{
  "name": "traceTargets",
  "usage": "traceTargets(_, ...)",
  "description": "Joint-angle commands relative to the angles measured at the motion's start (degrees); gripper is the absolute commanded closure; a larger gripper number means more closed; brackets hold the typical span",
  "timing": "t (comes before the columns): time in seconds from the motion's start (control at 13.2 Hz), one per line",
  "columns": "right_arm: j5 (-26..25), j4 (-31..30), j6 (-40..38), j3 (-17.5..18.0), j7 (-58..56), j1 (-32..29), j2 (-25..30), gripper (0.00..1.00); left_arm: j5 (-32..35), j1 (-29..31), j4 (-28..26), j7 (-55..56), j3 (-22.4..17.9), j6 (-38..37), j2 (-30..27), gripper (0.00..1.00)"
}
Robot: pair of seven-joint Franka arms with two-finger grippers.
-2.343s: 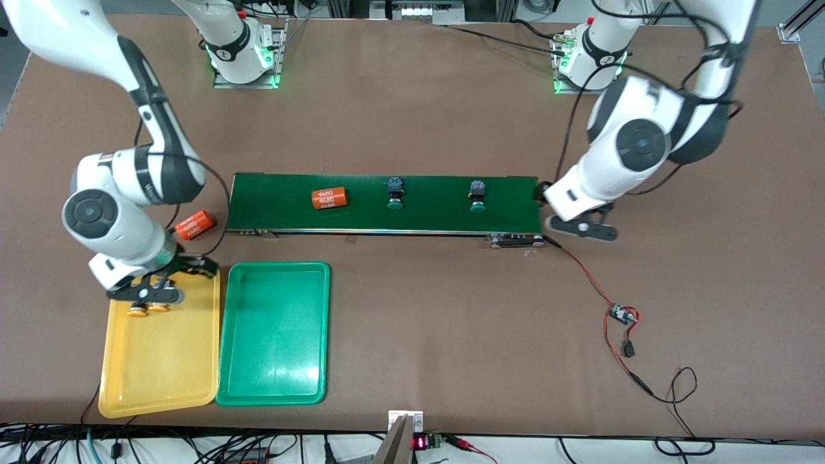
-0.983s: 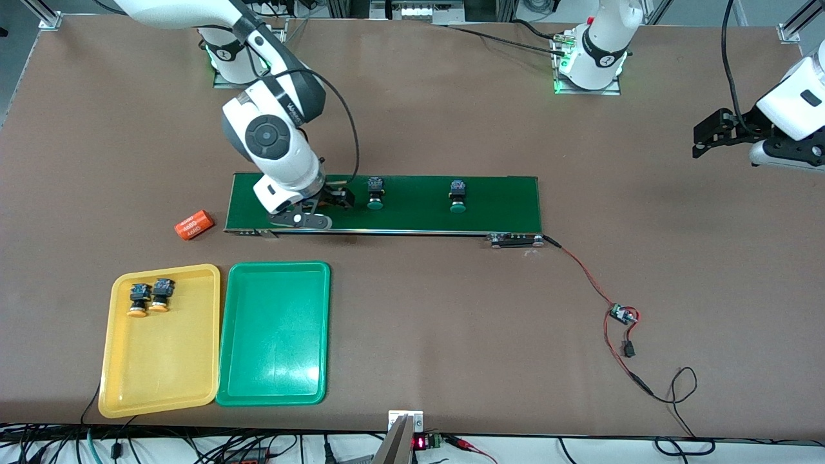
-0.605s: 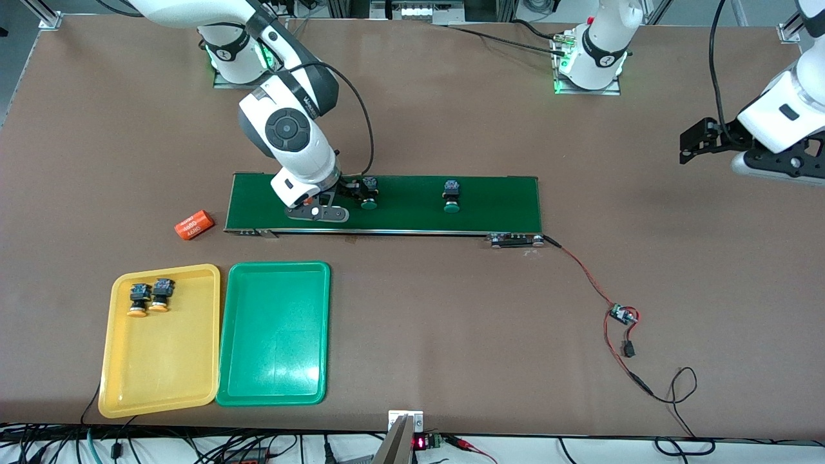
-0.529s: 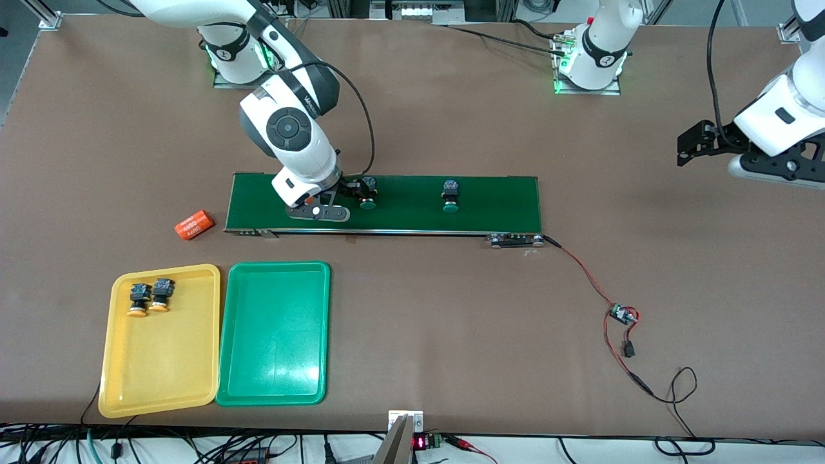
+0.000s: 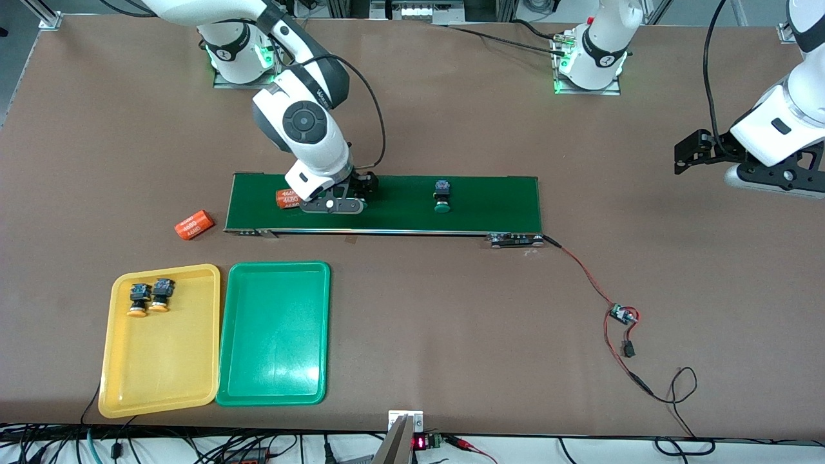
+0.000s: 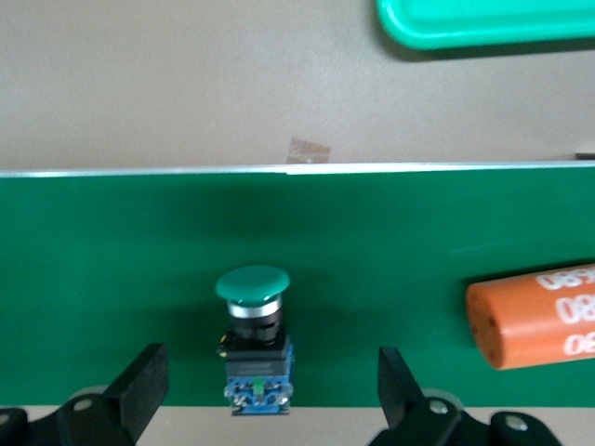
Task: Sort buttons by color to trays
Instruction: 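Lift the green button with the right gripper and carry it to the green tray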
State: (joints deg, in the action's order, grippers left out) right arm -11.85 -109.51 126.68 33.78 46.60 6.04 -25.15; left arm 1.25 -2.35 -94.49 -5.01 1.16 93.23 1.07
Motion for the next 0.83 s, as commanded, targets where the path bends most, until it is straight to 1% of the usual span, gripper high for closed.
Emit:
traceTargets(0.0,0.4,-0.4,0.1,0.1,0.4,0.3,-1.6,0.00,0.6,-0.6,1.5,0.6,0.0,0.7,0.9,0.00)
traceTargets(0.3,0.5,-0.6,0.1,0.1,-0.1,-0.2,-3.1,0.00,0.6,-0.6,1.5,0.6,0.0,1.0,1.1,0.00)
traceTargets(0.38,0.4,-0.6,0.0,0.1,-0.4,-0.5,-3.4,0.02,0.9,-0.6,1.5,0.6,0.1,1.0,1.1,0.00)
traceTargets(0.53,0.4,-0.8,-0.2,0.1,-0.5,-0.8,-3.7,0.14,0.9,-0.6,1.5,0.6,0.1,1.0,1.1,0.00)
traceTargets(0.76,0.3,-1.9,-0.4,0.1,-0.5,-2.1,-3.7,0.19,0.9,-0.6,1.5,0.6,0.1,1.0,1.4,0.00)
